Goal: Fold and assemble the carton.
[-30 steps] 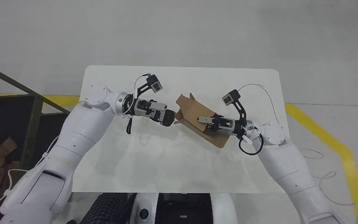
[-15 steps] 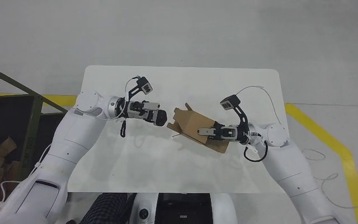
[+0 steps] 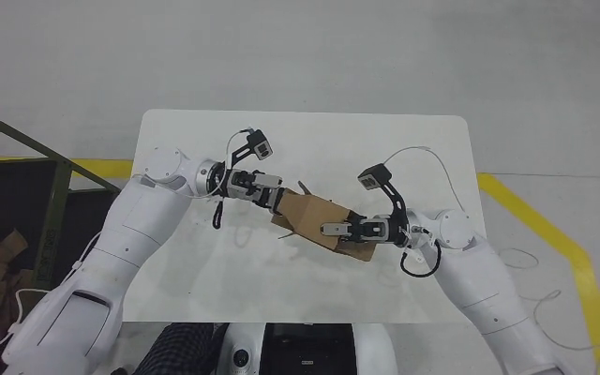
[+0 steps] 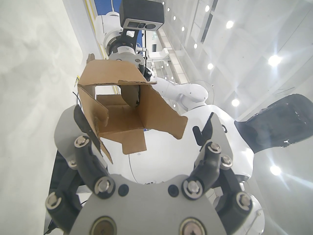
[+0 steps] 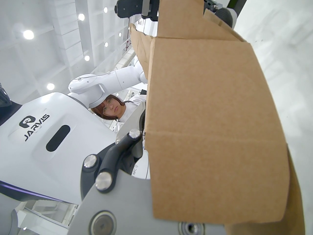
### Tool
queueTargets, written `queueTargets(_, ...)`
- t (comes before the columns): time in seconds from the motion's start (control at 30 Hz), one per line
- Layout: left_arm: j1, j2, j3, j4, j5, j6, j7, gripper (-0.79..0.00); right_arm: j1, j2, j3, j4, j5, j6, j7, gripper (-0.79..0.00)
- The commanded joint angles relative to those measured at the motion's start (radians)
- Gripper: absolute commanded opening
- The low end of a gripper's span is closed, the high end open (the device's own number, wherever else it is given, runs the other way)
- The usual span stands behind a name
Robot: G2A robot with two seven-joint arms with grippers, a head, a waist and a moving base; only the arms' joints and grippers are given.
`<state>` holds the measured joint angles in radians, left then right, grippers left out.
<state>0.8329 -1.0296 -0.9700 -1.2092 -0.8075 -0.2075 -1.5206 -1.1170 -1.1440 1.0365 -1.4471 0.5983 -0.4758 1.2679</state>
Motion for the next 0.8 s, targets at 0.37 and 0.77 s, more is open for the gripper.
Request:
queueTargets(0.37,-0.025,-0.021,0.021,0.025,-0.008,0.000,-0.015,0.000,0.005,-0.007,-0.027,-0.005,-0.030,0.021,-0.040,-0.785)
queueTargets(0.77,-0.035,-0.031,0.031,0.034,-0.009,0.002,-0.015,0.000,0.016,-0.014,-0.045,-0.002,-0.040,0.036,-0.083,-0.785)
